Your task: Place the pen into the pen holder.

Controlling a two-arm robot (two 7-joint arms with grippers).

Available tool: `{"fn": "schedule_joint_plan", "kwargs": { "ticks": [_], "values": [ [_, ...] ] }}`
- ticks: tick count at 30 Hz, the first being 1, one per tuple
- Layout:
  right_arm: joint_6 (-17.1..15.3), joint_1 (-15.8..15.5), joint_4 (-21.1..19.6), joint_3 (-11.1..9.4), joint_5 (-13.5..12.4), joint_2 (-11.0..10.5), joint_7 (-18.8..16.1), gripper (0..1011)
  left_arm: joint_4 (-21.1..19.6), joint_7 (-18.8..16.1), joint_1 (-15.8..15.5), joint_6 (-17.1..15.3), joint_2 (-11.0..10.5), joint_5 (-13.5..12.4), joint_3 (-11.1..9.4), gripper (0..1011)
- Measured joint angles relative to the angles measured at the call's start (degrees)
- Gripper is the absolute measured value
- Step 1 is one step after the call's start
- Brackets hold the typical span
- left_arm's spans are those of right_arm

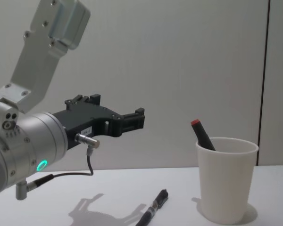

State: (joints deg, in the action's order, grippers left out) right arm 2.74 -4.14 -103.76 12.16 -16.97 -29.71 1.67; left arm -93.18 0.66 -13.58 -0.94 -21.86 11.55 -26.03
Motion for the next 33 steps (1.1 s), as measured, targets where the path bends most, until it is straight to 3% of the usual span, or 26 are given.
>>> {"fn": "schedule_joint_plan", "kwargs": {
  "ticks": [9, 19, 26, 33],
  "values": [
    [-8.40, -0.91, 1.51, -0.43, 5.26, -0.75, 4.04, 1001, -1.18, 0.67, 0.39, -2.71, -0.03, 1.51, 0.05, 1001],
    [-17.68, -0.95, 4.43, -0.50, 11.01, -0.69, 7.48, 1001, -5.34, 2.00, 2.12, -10.29, -1.12, 4.55, 0.06, 1001],
    [-21.58, -0.79, 5.98, -0.57, 13.60, -0.50, 8.83, 1001, -8.07, 2.74, 3.27, -14.96, -1.89, 6.22, 0.05, 1001],
    [-22.90, -0.88, 6.37, -0.89, 14.76, -0.38, 9.38, 1001, -9.71, 3.30, 3.87, -17.79, -2.25, 6.82, 0.01, 1001]
  ]
}}
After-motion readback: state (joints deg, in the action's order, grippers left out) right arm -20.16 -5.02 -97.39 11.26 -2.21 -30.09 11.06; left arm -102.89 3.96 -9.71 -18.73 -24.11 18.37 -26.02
